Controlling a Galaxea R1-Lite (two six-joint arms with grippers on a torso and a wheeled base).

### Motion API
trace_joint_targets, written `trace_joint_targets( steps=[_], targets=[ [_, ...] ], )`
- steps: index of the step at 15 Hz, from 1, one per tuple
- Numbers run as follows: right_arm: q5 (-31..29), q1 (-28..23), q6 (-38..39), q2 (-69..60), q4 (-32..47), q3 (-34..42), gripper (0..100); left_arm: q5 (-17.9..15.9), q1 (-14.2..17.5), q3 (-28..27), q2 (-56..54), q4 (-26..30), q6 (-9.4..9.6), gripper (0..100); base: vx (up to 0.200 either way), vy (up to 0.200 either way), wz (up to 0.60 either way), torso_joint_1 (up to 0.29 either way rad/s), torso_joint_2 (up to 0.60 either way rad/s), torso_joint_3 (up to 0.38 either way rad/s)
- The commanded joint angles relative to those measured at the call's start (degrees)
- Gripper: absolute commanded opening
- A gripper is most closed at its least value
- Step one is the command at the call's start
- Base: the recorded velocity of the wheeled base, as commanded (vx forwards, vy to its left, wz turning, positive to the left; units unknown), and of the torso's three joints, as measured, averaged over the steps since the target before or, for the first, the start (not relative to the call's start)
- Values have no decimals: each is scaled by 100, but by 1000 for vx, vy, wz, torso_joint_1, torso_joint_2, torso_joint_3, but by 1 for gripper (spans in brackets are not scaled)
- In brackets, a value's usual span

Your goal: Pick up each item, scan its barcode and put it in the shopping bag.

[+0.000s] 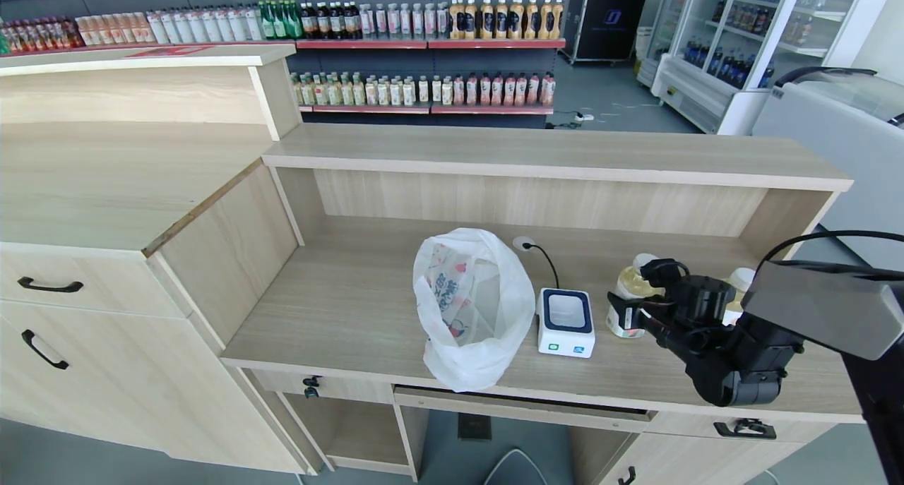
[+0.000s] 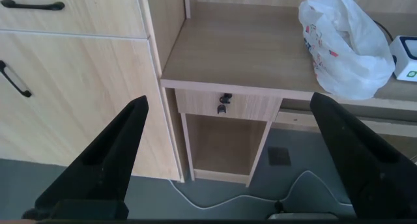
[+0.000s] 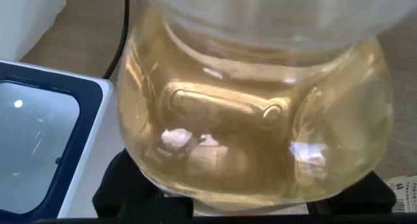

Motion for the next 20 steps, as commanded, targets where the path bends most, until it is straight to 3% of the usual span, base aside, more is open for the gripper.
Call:
trace_joint_targets(
  steps=[1, 4, 7, 9, 12, 14, 16, 20],
  targets=[
    [212, -10, 269, -640, 437, -39, 0, 0, 0, 0, -2, -1, -1, 100, 0, 0, 0, 0, 0, 0],
    [986, -89, 717, -2187, 2705, -452, 0, 0, 0, 0, -2, -1, -1, 100, 0, 0, 0, 0, 0, 0],
    [1953, -141, 1095, -3347, 4937, -1664, 0, 0, 0, 0, -2, -1, -1, 100, 0, 0, 0, 0, 0, 0],
    [3051, -133, 1385, -3988, 6229, -2464, 0, 0, 0, 0, -2, -1, -1, 100, 0, 0, 0, 0, 0, 0],
    [4651, -80, 1464, -4779, 6616, -2236, 0, 0, 0, 0, -2, -1, -1, 100, 0, 0, 0, 0, 0, 0],
    [5837, 34, 1482, -5614, 6607, -1357, 0, 0, 0, 0, -2, -1, -1, 100, 0, 0, 0, 0, 0, 0],
    [6558, 149, 1569, -6150, 6634, -812, 0, 0, 0, 0, -2, -1, -1, 100, 0, 0, 0, 0, 0, 0],
    [6945, 553, 1613, -6616, 6643, -258, 0, 0, 0, 0, -2, -1, -1, 100, 0, 0, 0, 0, 0, 0]
  ],
)
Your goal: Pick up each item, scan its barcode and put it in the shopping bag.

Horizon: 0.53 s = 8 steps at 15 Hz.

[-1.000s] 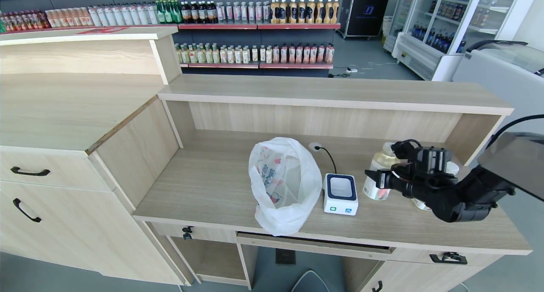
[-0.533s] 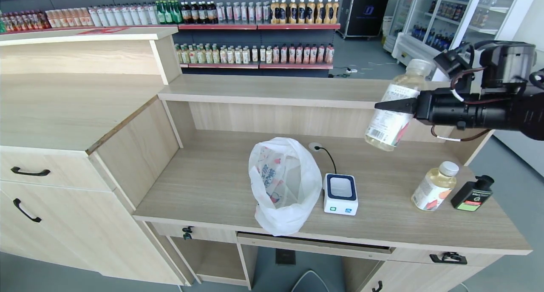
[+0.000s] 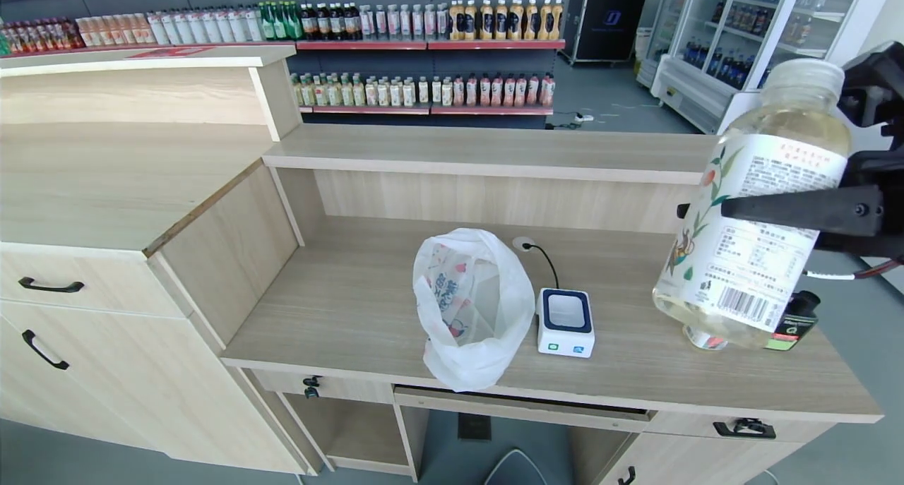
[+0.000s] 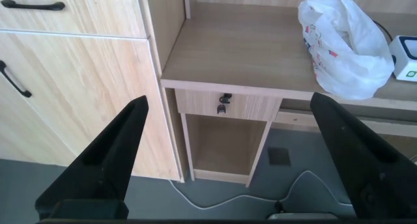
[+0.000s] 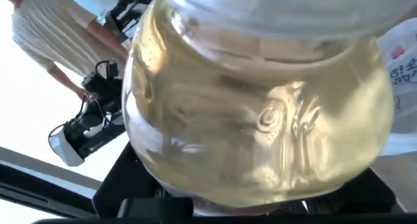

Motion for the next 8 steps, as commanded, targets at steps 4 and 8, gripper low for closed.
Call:
trace_joint_targets(
  steps=[4, 8],
  targets=[
    [72, 431, 5, -558, 16, 501, 0, 0, 0, 0, -2, -1, -1, 100, 0, 0, 0, 0, 0, 0],
    [63, 528, 5, -751, 16, 765, 0, 0, 0, 0, -2, -1, -1, 100, 0, 0, 0, 0, 0, 0]
  ],
)
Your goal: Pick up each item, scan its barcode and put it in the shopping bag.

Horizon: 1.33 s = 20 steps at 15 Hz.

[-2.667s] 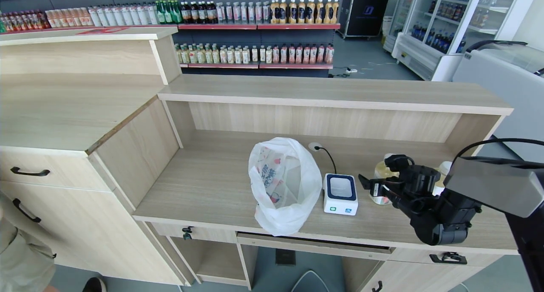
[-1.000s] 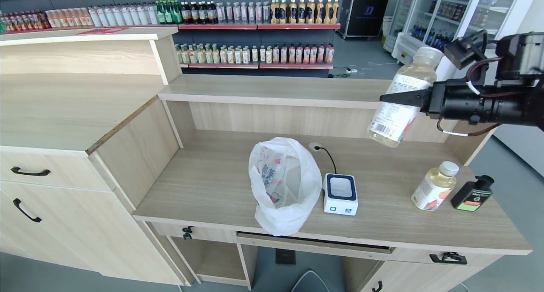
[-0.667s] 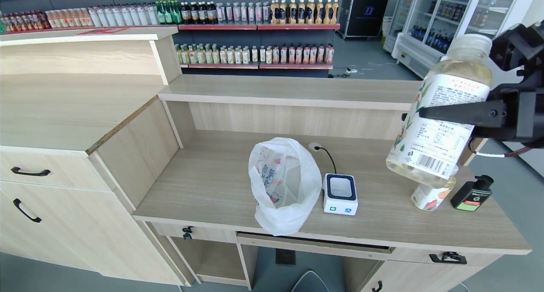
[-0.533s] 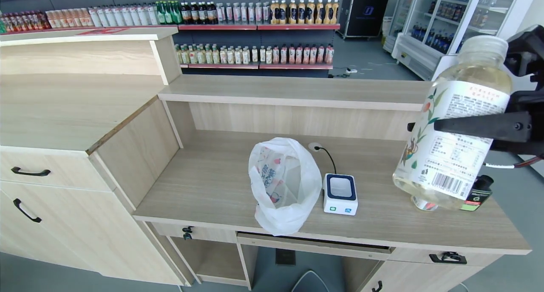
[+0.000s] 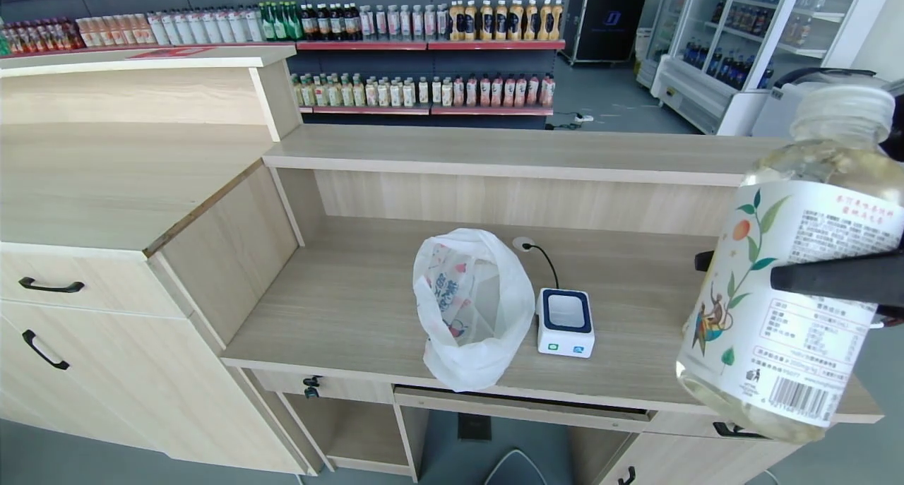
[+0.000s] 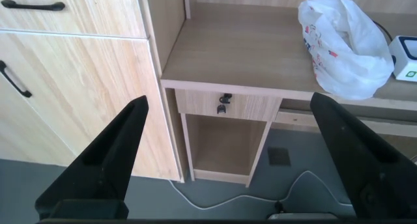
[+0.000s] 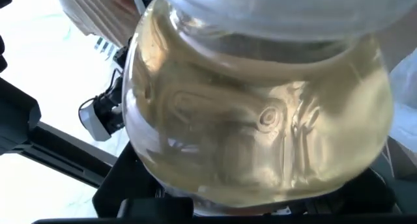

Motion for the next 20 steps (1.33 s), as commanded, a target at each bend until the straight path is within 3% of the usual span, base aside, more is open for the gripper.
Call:
trace_joint_targets(
  steps=[1, 20],
  targets=[
    [3, 69, 8, -83, -3, 68, 0, 0, 0, 0, -2, 2, -1, 100, 0, 0, 0, 0, 0, 0],
    [-23, 149, -45, -461, -12, 464, 0, 0, 0, 0, -2, 2, -1, 100, 0, 0, 0, 0, 0, 0]
  ],
)
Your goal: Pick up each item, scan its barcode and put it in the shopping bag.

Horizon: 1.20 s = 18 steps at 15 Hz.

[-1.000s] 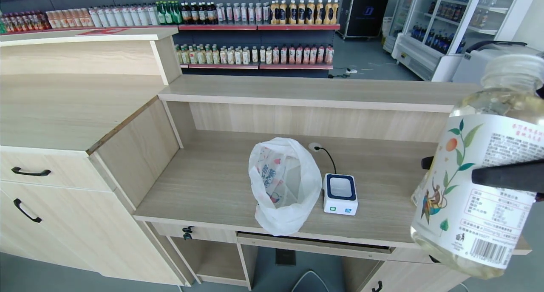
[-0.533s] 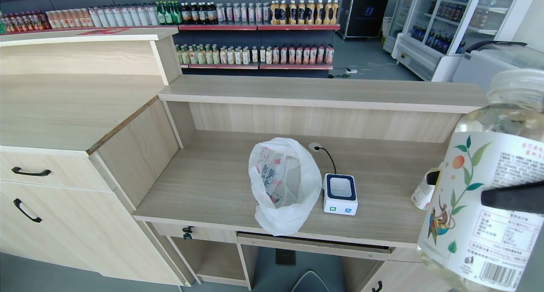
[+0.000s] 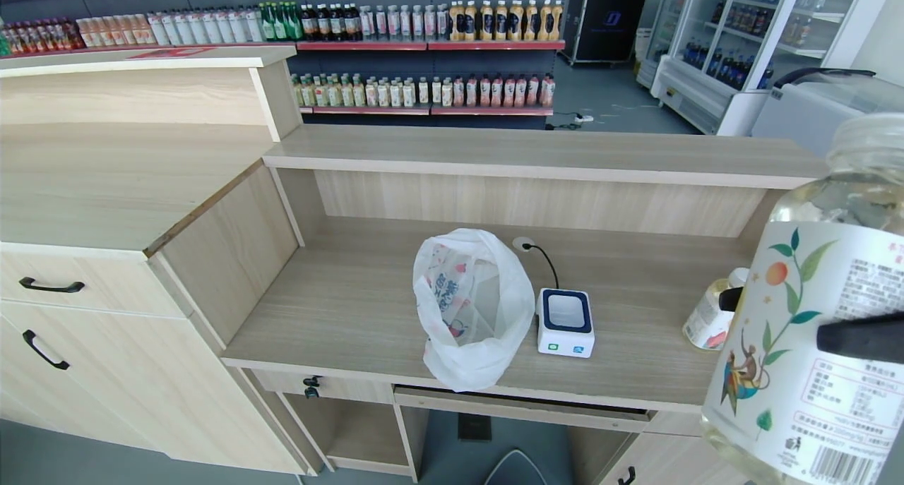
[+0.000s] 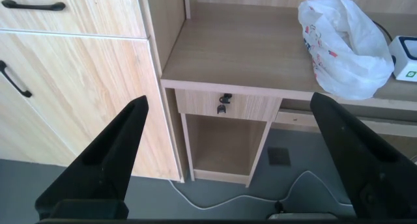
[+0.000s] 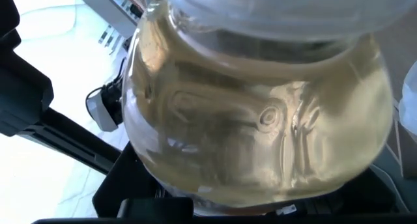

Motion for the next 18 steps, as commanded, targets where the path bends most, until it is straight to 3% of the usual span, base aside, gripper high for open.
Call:
trace_joint_targets(
  steps=[1, 3, 5, 7, 8, 9, 10, 11, 13, 18],
  targets=[
    [-10, -7, -5, 10, -15, -2, 0, 0, 0, 0, -2, -1, -1, 100, 0, 0, 0, 0, 0, 0],
    [-203, 2, -5, 18, -41, 25, 0, 0, 0, 0, -2, -1, -1, 100, 0, 0, 0, 0, 0, 0],
    [-1355, 11, -576, 247, -68, -63, 0, 0, 0, 0, -2, -1, -1, 100, 0, 0, 0, 0, 0, 0],
    [-3974, -42, -2009, 801, -243, -142, 0, 0, 0, 0, -2, -9, -1, 100, 0, 0, 0, 0, 0, 0],
    [-4325, -130, -2202, 1020, -674, -72, 0, 0, 0, 0, -2, -1, -1, 100, 0, 0, 0, 0, 0, 0],
    [-4431, -358, -2474, 1310, -1500, 192, 0, 0, 0, 0, -2, -1, -1, 100, 0, 0, 0, 0, 0, 0],
    [-4774, -613, -3230, 1732, -2423, 438, 0, 0, 0, 0, -2, -1, -1, 100, 0, 0, 0, 0, 0, 0],
    [-5143, -745, -3968, 1987, -2862, 561, 0, 0, 0, 0, -2, -1, -1, 100, 0, 0, 0, 0, 0, 0],
    [-5204, -991, -4935, 2435, -3706, 657, 0, 0, 0, 0, -2, -1, -1, 100, 0, 0, 0, 0, 0, 0],
    [-5072, -1140, -5744, 3059, -5200, 710, 0, 0, 0, 0, -2, -1, -1, 100, 0, 0, 120, 0, 0, 0]
  ],
)
